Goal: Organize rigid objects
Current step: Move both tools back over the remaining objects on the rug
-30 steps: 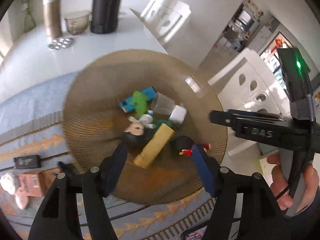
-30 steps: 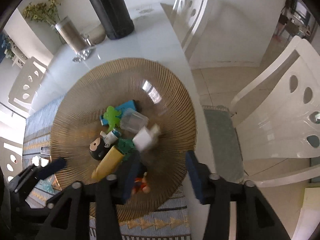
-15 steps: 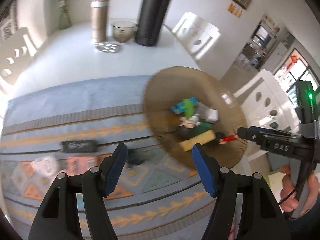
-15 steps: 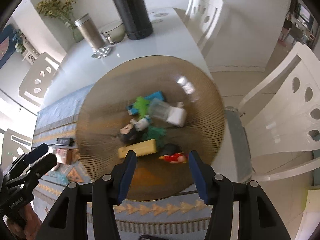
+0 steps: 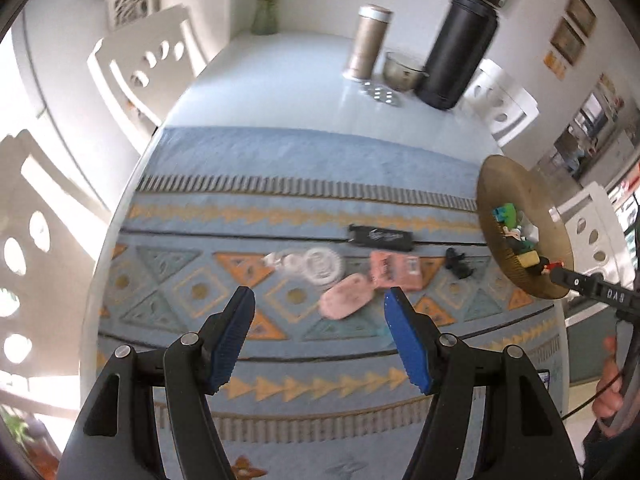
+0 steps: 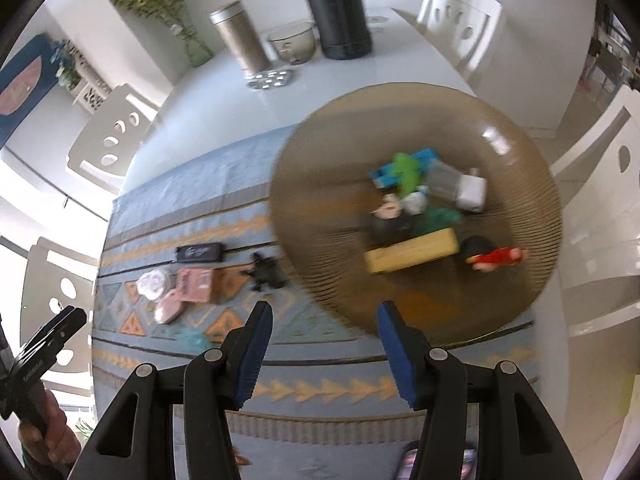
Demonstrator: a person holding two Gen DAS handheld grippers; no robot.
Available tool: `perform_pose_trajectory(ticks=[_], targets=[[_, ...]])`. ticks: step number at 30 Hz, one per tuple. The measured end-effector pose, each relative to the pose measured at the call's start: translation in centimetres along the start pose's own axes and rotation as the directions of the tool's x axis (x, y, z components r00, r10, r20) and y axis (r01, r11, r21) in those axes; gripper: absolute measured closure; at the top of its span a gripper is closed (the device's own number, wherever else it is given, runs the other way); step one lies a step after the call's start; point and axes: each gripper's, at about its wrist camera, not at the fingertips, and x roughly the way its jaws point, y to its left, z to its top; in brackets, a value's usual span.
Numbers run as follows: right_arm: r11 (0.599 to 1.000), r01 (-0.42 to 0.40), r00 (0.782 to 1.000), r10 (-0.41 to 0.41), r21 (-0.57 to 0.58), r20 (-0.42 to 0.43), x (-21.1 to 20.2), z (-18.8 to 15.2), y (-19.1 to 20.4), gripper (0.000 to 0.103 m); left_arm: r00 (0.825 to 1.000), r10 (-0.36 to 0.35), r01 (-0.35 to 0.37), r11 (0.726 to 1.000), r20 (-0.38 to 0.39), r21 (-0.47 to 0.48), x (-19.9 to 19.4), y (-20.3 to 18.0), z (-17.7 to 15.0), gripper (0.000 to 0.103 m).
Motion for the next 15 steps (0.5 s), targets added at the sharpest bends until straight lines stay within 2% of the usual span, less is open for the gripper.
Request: perform_pose_trajectory(ticks=[2, 8, 15], targets=[[1.0, -0.008, 1.0, 0.008, -0.007, -0.005, 0.4, -0.5, 2.0, 0.05, 1.0, -0.023, 0.023, 1.0, -0.017, -0.004, 0.3, 1.0, -0.3, 0.038], [1.0, -0.016, 1.0, 0.015, -0.02, -0.019, 1.9, -2.0, 6.8, 0.05, 0.994, -0.074, 0.08, 0.994, -0.078, 0.076, 1.7, 1.9, -1.5, 0.038], [1.0, -0.002, 0.997, 0.001, -0.012, -0.082, 4.4, -4.5, 9.9, 0.05, 0.985, -0.108, 0.13, 0.978, -0.135, 0.164, 3.8, 3.3, -0.9, 0.038]])
